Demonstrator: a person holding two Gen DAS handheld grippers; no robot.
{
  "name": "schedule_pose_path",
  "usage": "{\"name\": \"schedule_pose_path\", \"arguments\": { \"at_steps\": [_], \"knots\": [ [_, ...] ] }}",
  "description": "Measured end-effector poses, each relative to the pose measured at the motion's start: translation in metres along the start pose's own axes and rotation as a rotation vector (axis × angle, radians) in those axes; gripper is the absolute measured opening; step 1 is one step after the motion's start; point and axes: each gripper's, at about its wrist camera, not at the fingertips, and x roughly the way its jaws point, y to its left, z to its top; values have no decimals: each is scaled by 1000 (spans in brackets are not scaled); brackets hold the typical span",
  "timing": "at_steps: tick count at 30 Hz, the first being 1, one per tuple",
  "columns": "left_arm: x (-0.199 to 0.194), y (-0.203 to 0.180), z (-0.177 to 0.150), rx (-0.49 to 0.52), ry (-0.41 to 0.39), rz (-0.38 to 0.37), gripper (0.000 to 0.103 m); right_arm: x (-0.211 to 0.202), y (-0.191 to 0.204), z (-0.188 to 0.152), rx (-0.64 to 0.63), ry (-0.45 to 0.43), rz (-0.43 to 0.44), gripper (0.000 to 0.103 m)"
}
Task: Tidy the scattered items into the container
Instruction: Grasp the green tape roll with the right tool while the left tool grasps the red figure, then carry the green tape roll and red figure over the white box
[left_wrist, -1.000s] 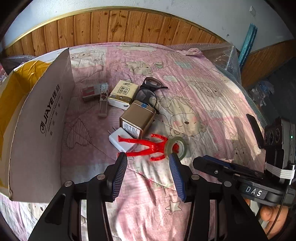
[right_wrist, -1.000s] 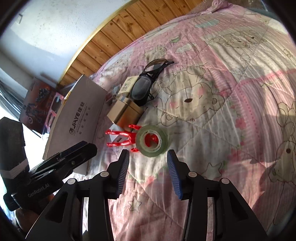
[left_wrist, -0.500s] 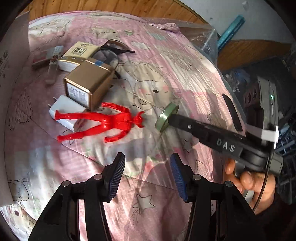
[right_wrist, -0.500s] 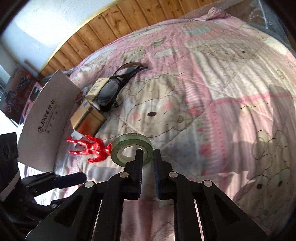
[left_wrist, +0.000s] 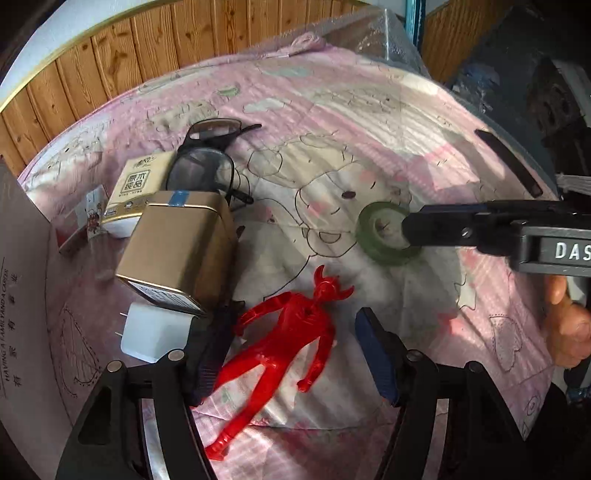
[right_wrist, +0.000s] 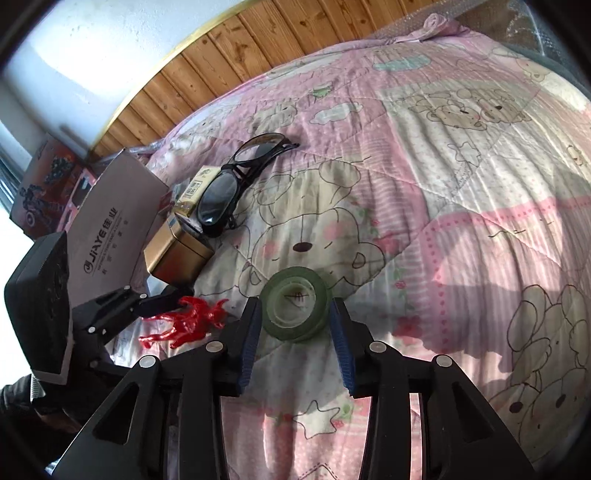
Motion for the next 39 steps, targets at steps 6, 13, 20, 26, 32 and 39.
{"name": "schedule_pose_path", "arguments": {
  "at_steps": [6,13,20,26,32,39],
  "knots": [
    [-10,11,-3,-85,-10,-20,53,11,3,4,-39,7,-30,29],
    [-24,10,-1,-164,-37,-35,53,3,1,2,-35,-8,-21,14],
    [-38,10,-2,-212,-64,-35,53,-18,12,-2,-35,-52,-26,14],
    [-58,7,-2,-237,-95,-41,53,-35,20,-6,-28,-68,-23,14],
    [-81,4,-6,-248,-128,-39,53,-48,33,-15,-39,-74,-28,14],
    [-109,8,-22,-283,-161,-39,53,-61,55,-29,-65,-83,-25,14]
  ]
}}
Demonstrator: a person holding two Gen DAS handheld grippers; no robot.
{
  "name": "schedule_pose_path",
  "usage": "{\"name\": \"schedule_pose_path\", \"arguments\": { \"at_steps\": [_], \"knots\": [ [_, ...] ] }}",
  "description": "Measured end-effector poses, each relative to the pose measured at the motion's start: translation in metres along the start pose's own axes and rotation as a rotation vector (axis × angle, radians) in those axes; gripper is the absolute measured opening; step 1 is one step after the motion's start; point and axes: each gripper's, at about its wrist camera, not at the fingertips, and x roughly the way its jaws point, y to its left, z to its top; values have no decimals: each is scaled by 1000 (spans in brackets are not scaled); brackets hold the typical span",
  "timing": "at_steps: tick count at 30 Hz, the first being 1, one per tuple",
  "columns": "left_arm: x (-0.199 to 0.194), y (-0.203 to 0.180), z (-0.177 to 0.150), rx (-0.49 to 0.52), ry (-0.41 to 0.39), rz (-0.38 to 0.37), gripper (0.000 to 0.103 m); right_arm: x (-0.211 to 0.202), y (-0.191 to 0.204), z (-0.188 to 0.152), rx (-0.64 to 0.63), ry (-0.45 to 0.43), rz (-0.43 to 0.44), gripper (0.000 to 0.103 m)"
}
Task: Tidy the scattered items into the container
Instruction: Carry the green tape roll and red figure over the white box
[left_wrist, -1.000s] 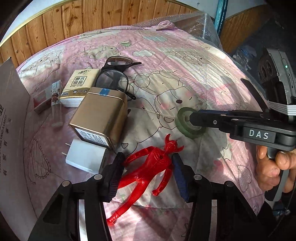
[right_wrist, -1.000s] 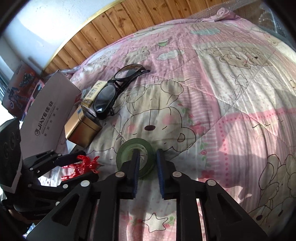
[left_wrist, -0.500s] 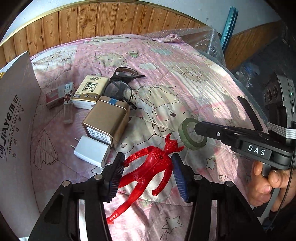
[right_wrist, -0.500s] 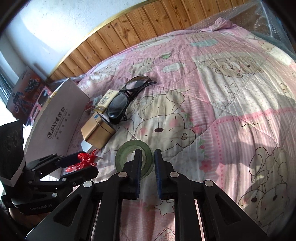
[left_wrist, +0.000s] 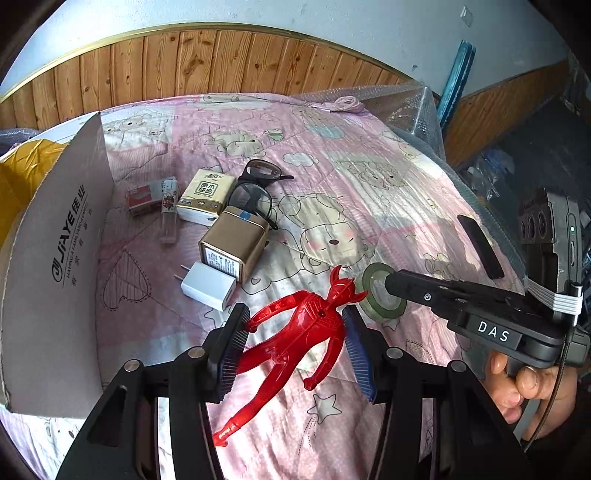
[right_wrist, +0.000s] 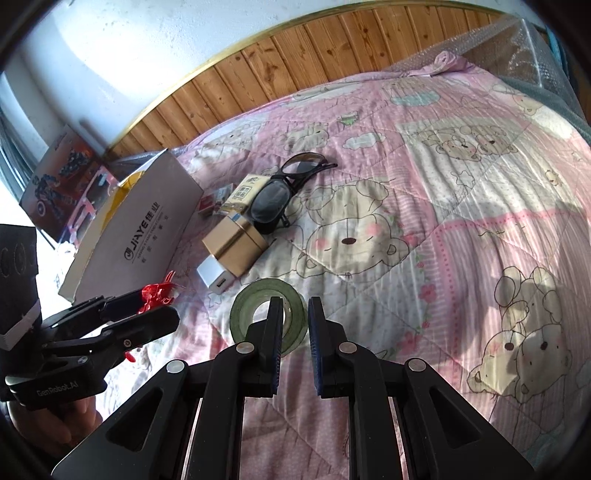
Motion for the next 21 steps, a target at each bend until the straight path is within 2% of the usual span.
{"name": "schedule_pose_path", "arguments": {
  "at_steps": [12,16,21],
  "knots": [
    [-55,12,-13,-46,-97,-11,53,-26,58,-13,-95,-24,8,14],
    [-71,16,-17,-64,-112,2,53,-35,79,-17,-128,-34,13,14],
    [-88,27,-23,-94,-106,51,53,-40,102,-24,-161,-37,17,14]
  ]
}}
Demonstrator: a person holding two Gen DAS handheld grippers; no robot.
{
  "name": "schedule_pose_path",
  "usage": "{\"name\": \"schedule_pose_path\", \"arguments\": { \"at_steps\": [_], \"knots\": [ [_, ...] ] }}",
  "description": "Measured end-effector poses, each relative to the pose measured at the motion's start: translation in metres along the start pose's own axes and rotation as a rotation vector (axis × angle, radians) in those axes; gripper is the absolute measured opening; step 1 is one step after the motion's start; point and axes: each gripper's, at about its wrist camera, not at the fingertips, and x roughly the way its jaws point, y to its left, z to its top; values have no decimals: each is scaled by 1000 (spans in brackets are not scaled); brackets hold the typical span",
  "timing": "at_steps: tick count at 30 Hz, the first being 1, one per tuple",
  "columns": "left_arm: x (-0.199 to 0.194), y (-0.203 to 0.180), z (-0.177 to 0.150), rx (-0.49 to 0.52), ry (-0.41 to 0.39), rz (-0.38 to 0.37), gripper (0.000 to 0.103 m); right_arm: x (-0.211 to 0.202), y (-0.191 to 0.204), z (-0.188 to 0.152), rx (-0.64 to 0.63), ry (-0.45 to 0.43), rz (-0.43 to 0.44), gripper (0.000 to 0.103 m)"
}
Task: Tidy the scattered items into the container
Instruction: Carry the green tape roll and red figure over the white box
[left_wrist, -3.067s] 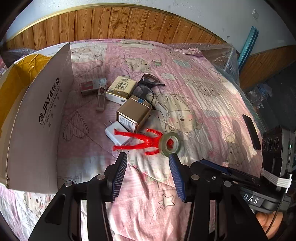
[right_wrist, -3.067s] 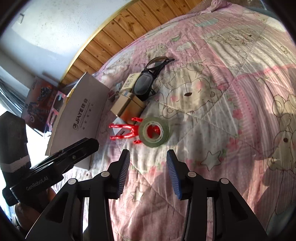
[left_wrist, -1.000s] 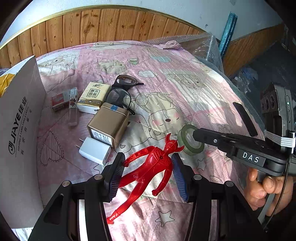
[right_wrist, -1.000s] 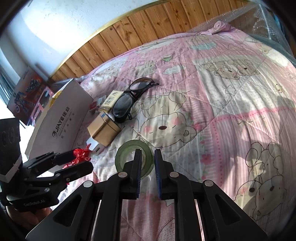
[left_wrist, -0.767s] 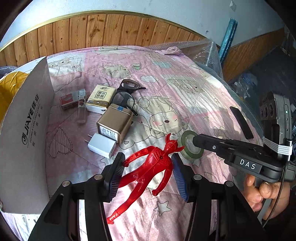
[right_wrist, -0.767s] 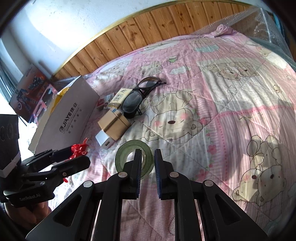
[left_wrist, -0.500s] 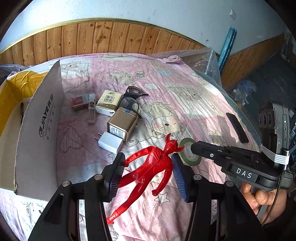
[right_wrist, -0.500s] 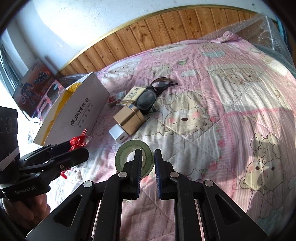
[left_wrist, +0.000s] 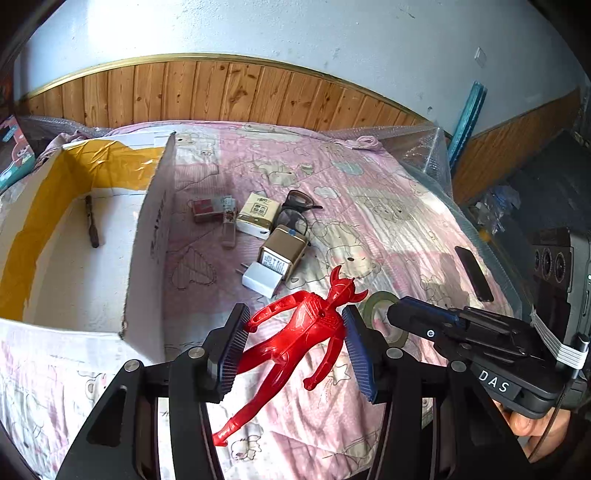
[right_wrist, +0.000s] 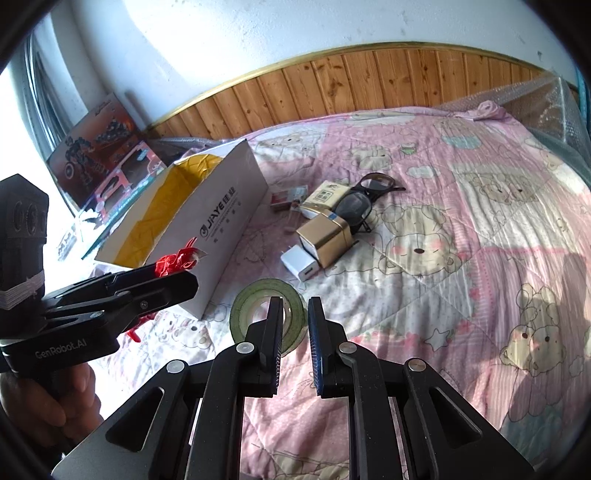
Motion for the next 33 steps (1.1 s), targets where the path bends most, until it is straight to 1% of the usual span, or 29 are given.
{"name": "schedule_pose_path", "arguments": {
  "at_steps": [7,17,24,33],
  "knots": [
    [-25,19,-7,-36,-12,60,53,-6,31,-2,-48,-5,6,14],
    [-63,43,-2,-61,-84,147,53,-10,76,9,-140,-21,23,14],
    [-80,62,1,-83,-122,167,53,-3,106,19,-200,-27,39,14],
    [-102,92,10,-125,-171,174,53,7,142,48,-249,-44,74,14]
  ]
}}
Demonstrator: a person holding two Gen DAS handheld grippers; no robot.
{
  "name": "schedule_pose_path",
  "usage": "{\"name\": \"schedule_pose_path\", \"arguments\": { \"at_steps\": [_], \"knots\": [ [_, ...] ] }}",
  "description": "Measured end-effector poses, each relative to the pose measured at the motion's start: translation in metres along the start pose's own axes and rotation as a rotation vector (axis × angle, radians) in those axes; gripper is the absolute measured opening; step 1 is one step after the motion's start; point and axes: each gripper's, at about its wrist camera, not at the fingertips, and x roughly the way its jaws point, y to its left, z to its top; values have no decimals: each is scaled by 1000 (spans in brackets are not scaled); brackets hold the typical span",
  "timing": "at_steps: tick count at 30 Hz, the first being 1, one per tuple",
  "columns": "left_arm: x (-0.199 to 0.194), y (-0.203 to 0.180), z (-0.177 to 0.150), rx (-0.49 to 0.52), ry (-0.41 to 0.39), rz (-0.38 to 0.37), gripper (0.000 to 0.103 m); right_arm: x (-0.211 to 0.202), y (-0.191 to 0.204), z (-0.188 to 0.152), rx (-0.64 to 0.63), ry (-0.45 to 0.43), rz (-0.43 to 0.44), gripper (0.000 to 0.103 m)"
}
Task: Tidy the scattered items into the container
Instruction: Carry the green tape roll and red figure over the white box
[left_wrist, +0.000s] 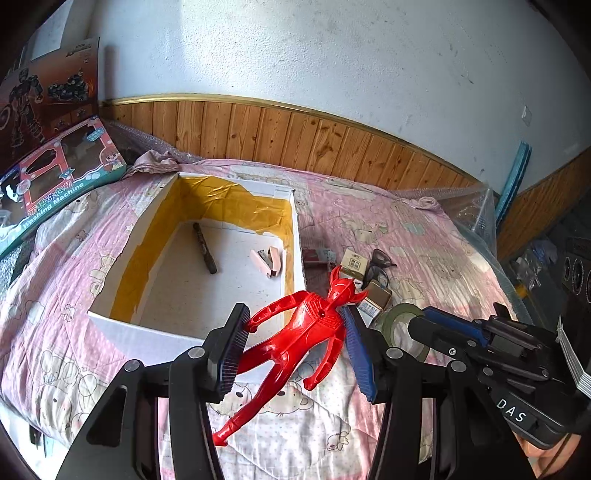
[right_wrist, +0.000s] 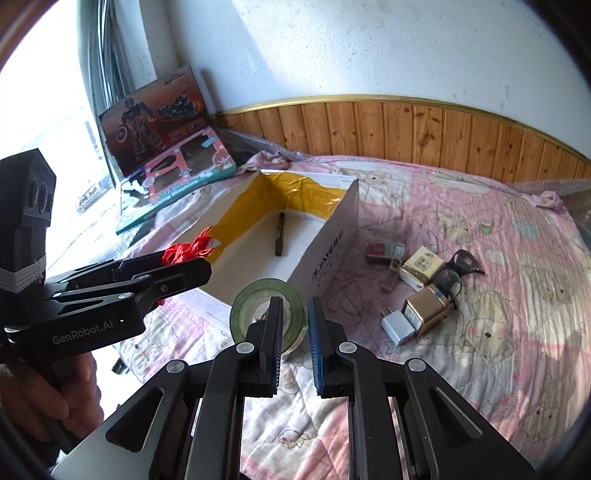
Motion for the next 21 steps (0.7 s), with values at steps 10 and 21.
{"name": "schedule_pose_path", "arguments": {
  "at_steps": [10,21],
  "knots": [
    [-4,34,26,-30,-44,19,53,27,13,34,-1,4,47,14],
    [18,65,52,-56,-28,41,53,62,15,79,-9,15,77,14]
  ]
}}
